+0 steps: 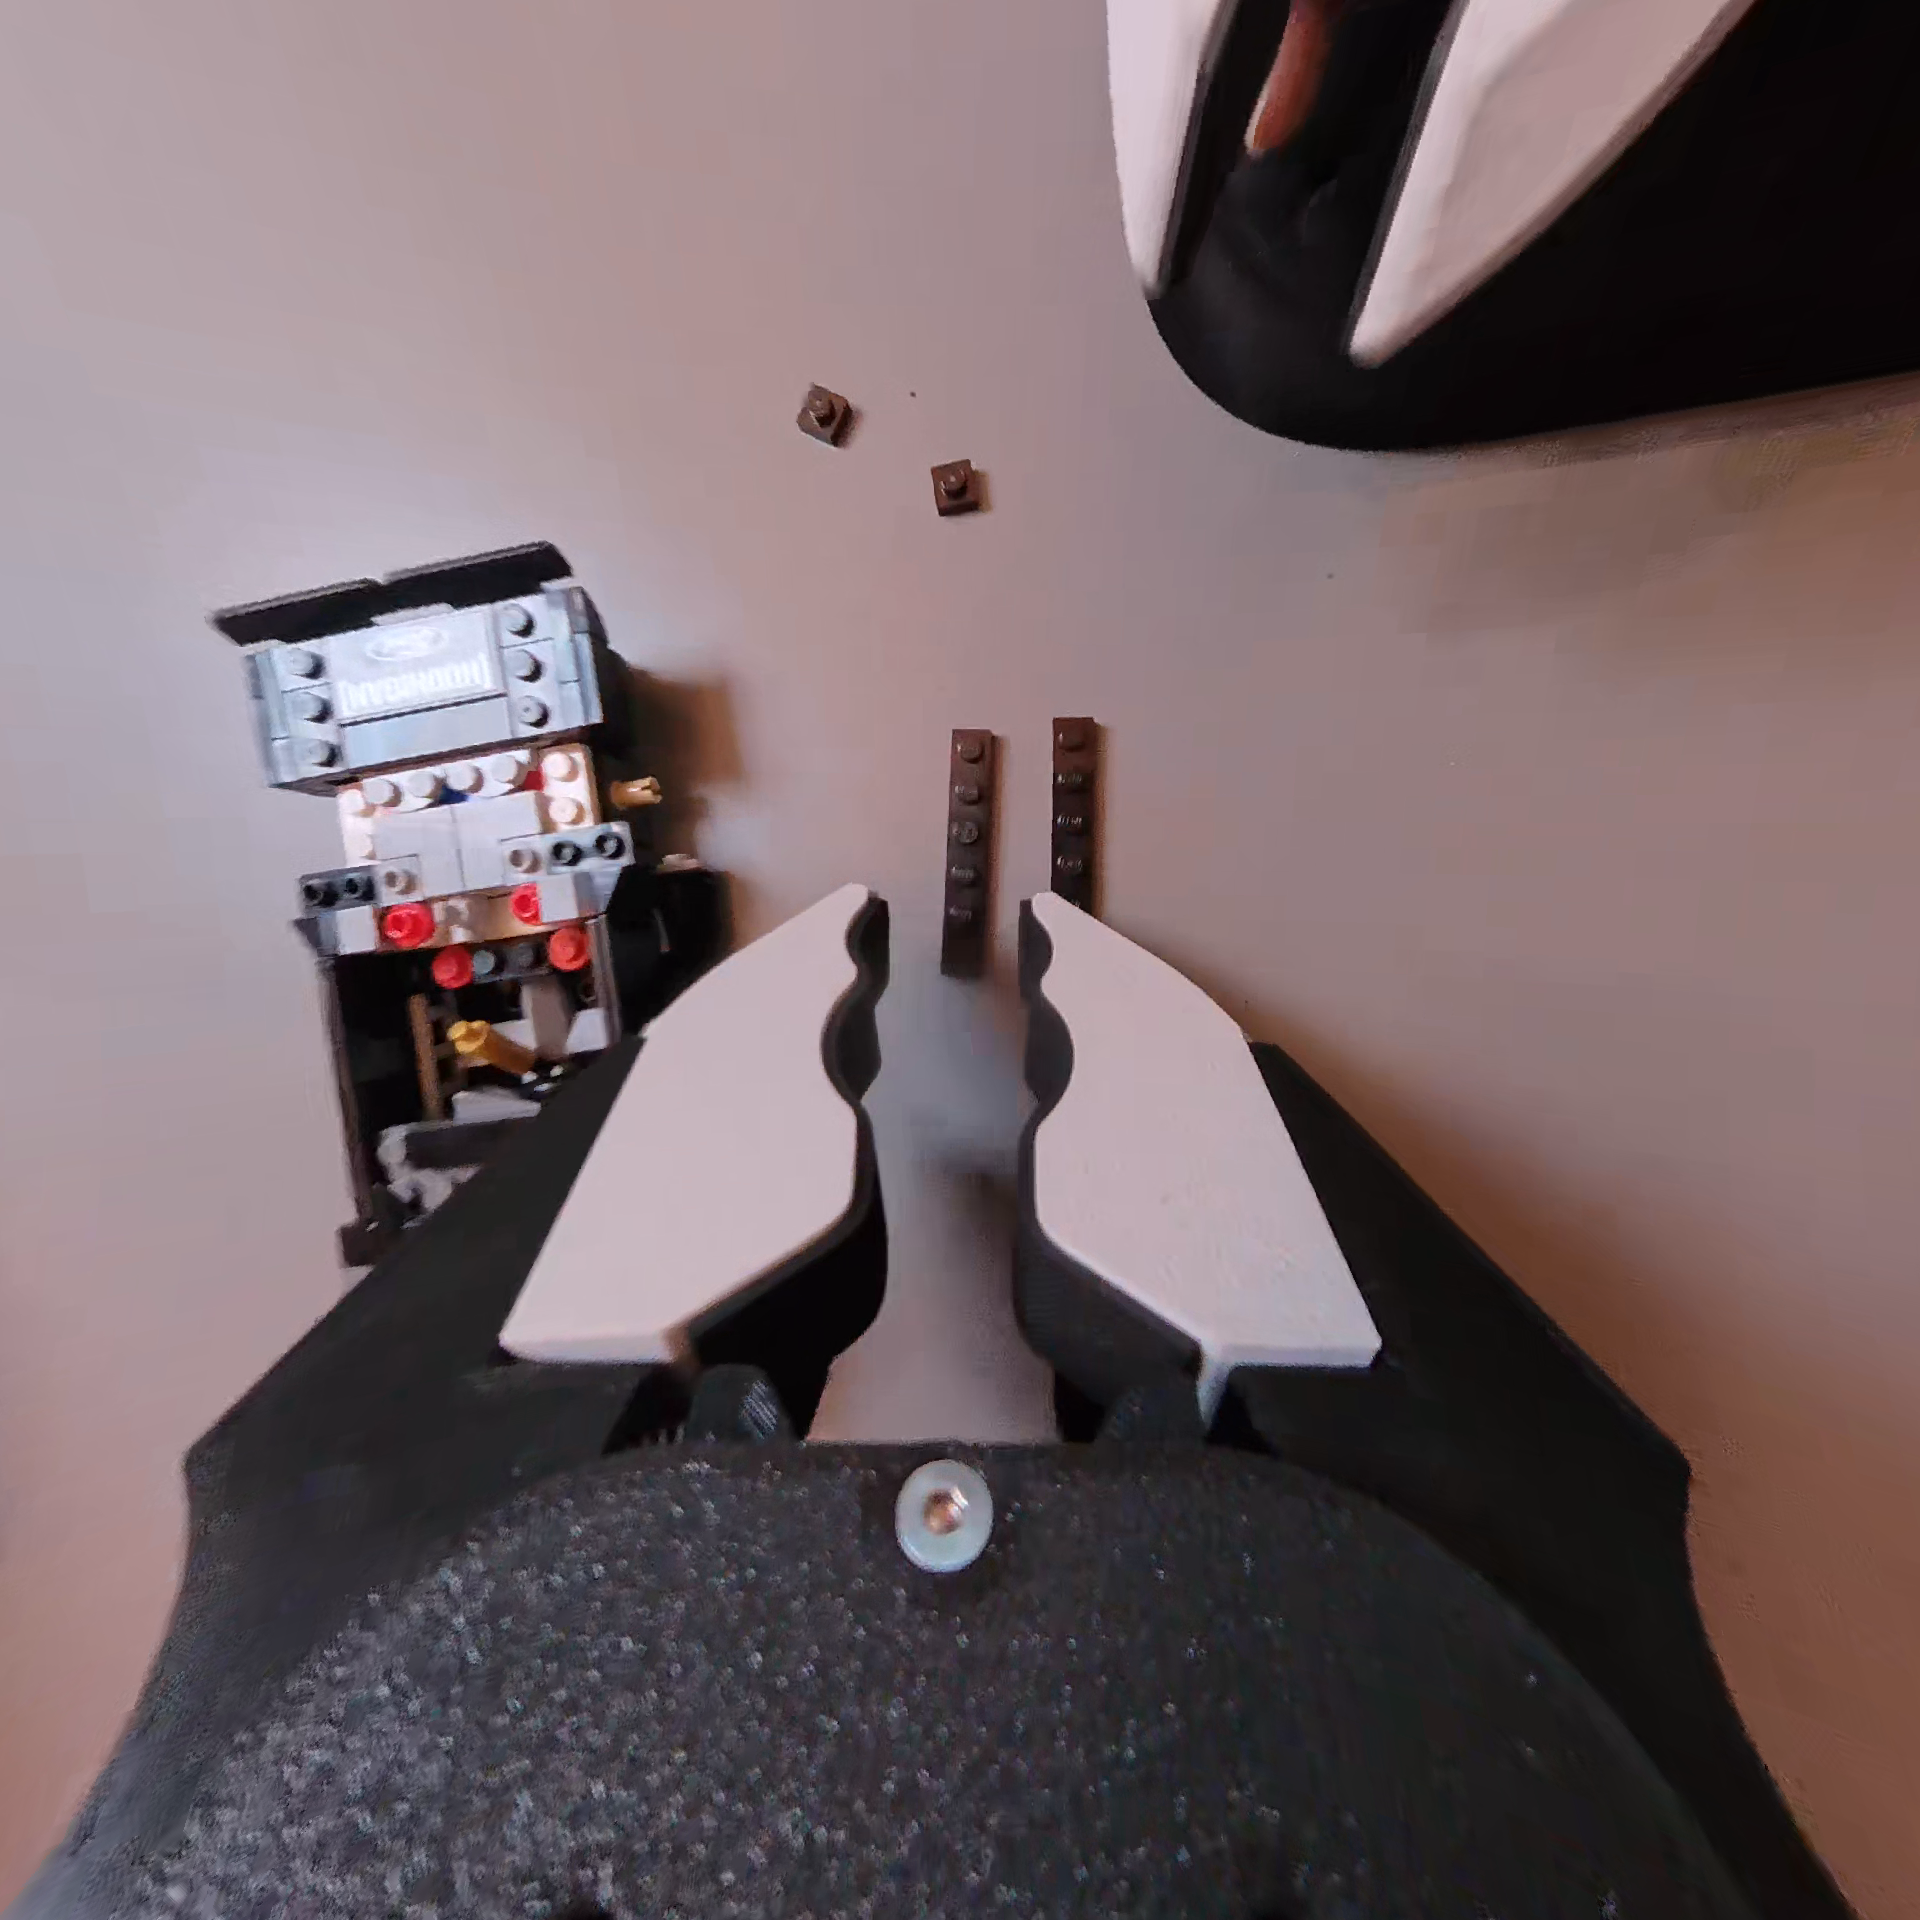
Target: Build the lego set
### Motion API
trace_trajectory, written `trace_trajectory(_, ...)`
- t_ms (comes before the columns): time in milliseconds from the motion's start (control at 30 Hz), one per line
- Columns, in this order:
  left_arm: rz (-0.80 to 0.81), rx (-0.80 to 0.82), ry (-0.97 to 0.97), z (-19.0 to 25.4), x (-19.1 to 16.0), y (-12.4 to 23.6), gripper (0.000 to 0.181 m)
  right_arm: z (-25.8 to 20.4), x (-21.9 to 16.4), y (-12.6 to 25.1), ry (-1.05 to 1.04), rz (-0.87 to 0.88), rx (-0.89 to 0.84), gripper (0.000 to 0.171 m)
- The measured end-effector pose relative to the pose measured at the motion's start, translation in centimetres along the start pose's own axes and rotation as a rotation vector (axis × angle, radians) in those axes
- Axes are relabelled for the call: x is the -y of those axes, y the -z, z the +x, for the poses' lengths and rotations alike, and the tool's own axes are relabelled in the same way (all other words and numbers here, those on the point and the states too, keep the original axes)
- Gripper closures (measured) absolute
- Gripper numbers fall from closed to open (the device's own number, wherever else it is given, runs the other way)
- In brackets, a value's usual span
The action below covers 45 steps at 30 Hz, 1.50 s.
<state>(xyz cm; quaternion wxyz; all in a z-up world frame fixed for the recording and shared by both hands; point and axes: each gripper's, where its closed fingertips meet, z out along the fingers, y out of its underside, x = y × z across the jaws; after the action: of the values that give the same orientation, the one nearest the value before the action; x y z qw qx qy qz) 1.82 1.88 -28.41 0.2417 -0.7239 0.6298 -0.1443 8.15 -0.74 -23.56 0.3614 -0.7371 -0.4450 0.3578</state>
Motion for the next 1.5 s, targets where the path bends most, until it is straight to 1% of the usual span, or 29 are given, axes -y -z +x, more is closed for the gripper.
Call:
trace_trajectory(100,0.071,0.063,-0.001,-0.5,0.7,2.4,0.158,-0.2,-0.7,-1.7,0.096,-0.104,0.003,0.15)
trace_trajectory(233,0.237,0.169,-0.005,-0.9,1.5,6.4,0.158,0.3,-2.0,-4.4,0.193,-0.259,0.009,0.149)
trace_trajectory(333,0.372,0.257,-0.001,-0.9,1.4,8.9,0.158,0.7,-1.6,-5.6,0.223,-0.301,0.009,0.148)
trace_trajectory(433,0.476,0.329,0.03,-0.9,0.3,10.9,0.159,0.9,-1.7,-6.2,0.26,-0.363,0.016,0.148)
trace_trajectory(567,0.585,0.395,0.099,-1.6,-1.2,12.5,0.162,0.9,-2.3,-6.8,0.28,-0.436,0.031,0.148)
trace_trajectory(700,0.646,0.46,0.149,-3.3,-2.4,13.1,0.165,0.6,-2.9,-7.2,0.29,-0.495,0.036,0.161)
trace_trajectory(833,0.727,0.443,0.228,-3.9,-3.2,13.7,0.168,0.0,-2.8,-7.5,0.327,-0.507,0.024,0.163)
trace_trajectory(900,0.741,0.447,0.238,-4.0,-3.7,13.7,0.17,-0.7,-2.9,-7.7,0.33,-0.502,0.035,0.163)
trace_trajectory(1000,0.714,0.462,0.231,-4.0,-4.5,13.2,0.171,-2.1,-2.9,-8.2,0.339,-0.497,0.065,0.163)
trace_trajectory(1100,0.7,0.47,0.207,-3.8,-4.4,13.0,0.171,-3.6,-2.8,-8.9,0.364,-0.491,0.086,0.163)
trace_trajectory(1200,0.653,0.504,0.164,-3.8,-4.6,12.4,0.171,-5.0,-2.6,-9.9,0.379,-0.487,0.1,0.163)
trace_trajectory(1300,0.609,0.527,0.131,-3.8,-4.9,11.8,0.171,-5.9,-2.4,-10.7,0.381,-0.482,0.099,0.163)
trace_trajectory(1500,0.585,0.532,0.122,-3.9,-5.2,11.4,0.17,-6.5,-2.0,-11.5,0.384,-0.453,0.08,0.16)
